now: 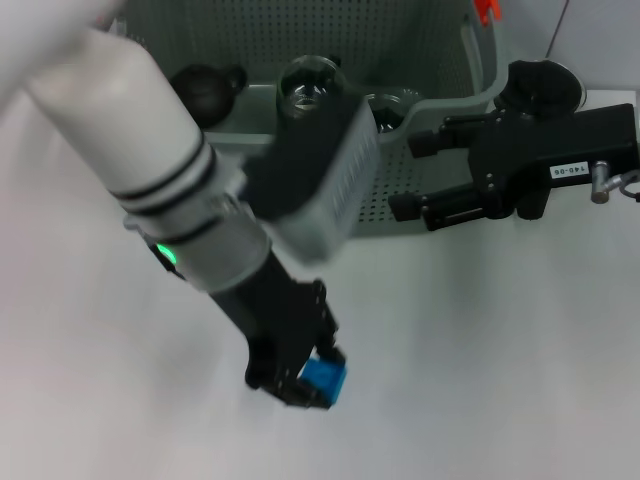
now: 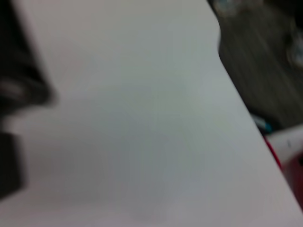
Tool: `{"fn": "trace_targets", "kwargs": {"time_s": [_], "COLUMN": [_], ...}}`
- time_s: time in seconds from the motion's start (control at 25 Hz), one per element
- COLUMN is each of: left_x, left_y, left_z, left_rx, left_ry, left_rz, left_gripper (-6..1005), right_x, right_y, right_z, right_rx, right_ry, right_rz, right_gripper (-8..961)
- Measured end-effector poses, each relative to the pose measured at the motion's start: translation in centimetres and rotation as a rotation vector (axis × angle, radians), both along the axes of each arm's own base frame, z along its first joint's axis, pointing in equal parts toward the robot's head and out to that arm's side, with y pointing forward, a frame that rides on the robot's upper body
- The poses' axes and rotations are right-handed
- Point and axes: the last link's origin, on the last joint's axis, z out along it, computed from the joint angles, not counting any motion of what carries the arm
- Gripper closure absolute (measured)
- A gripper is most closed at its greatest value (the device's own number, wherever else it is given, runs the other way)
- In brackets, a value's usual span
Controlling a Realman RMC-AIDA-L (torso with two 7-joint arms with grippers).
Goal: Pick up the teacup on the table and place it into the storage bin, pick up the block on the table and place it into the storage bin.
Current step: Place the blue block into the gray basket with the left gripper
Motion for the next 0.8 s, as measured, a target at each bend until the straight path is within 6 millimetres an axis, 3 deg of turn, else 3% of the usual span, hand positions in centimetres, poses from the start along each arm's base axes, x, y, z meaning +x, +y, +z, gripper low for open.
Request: {"fn": "trace_targets", "kwargs": {"time_s": [0.12, 0.16, 0.24, 0.48, 0.64, 0.8], "left_x": [0.9, 1.6, 1.8, 2.1, 0.9, -1.3], "left_y": [0.8, 1.9, 2.5, 7.9, 12.2, 15.1], "left_z": [2.3, 4.5, 5.5, 12.1, 15.3, 16.3], "left_rx": [0.044, 0.105, 0.139, 0.47, 0.694, 0.833], "left_ry": [-0.119, -0.228, -0.274, -0.526, -0.645, -0.665], "left_rz": [0.055, 0.1, 0.123, 0.317, 0.505, 0.628], "left_gripper": [600, 599, 599, 598, 597, 596], "right_x": [0.1, 0.2, 0.2, 0.5, 0.7, 0.8], "right_y": [-0.1, -0.1, -0.2, -0.5, -0.7, -0.8], "right_z": [0.4, 0.6, 0.9, 1.3, 1.3, 1.2], "right_rx": [-0.006, -0.008, -0.011, -0.023, -0.032, -0.036], "right_ry": [0.006, 0.011, 0.021, 0.024, 0.018, 0.013], "right_rz": [-0.003, -0.003, -0.003, -0.003, 0.0, -0.001], "right_gripper": [27, 27, 27, 27, 27, 27]}}
